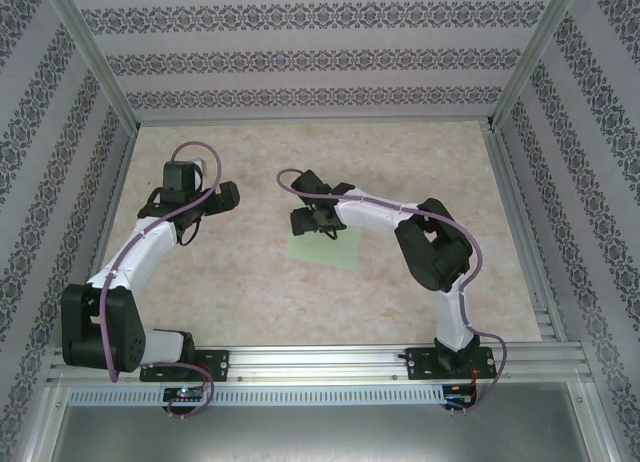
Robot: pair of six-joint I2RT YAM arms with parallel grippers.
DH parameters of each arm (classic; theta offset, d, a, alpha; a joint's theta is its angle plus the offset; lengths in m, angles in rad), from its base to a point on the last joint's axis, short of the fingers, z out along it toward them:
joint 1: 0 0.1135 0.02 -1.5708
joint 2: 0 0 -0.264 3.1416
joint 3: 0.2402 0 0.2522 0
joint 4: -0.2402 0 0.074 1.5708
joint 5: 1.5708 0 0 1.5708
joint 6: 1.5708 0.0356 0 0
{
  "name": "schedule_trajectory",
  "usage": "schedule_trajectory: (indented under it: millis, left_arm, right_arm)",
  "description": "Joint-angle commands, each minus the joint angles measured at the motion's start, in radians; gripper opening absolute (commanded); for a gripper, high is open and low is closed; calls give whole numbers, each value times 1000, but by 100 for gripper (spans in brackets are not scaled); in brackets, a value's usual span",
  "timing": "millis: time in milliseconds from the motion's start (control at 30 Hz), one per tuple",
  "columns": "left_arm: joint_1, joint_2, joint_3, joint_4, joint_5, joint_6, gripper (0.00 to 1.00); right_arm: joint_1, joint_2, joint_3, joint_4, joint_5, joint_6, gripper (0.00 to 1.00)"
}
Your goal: Fold a paper plane with a square sheet of paper (pick it up from the middle)
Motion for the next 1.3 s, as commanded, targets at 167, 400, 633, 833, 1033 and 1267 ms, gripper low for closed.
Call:
schedule_trajectory:
  millis: [167,400,633,833,1033,1267]
  left_arm:
    - [-11,0,48,-88,-100,-101,100]
    - [-10,5,56,-113,-70,-121,100]
    - [-11,11,58,-107,-63,-110,100]
    - [-11,16,55,-107,-59,-105,100]
    - [-11,18,55,-109,-61,-104,100]
    - [-11,25,55,-110,-64,-101,100]
  right_arm:
    - [-18,-79,31,-170,90,235,98]
    - [-16,11,85,-225,106,341,98]
    - [-7,65,116,-232,84,345,98]
    - [2,107,156,-245,67,339,98]
    - [3,148,185,-277,61,340,98]
    - [2,171,165,-274,42,347,98]
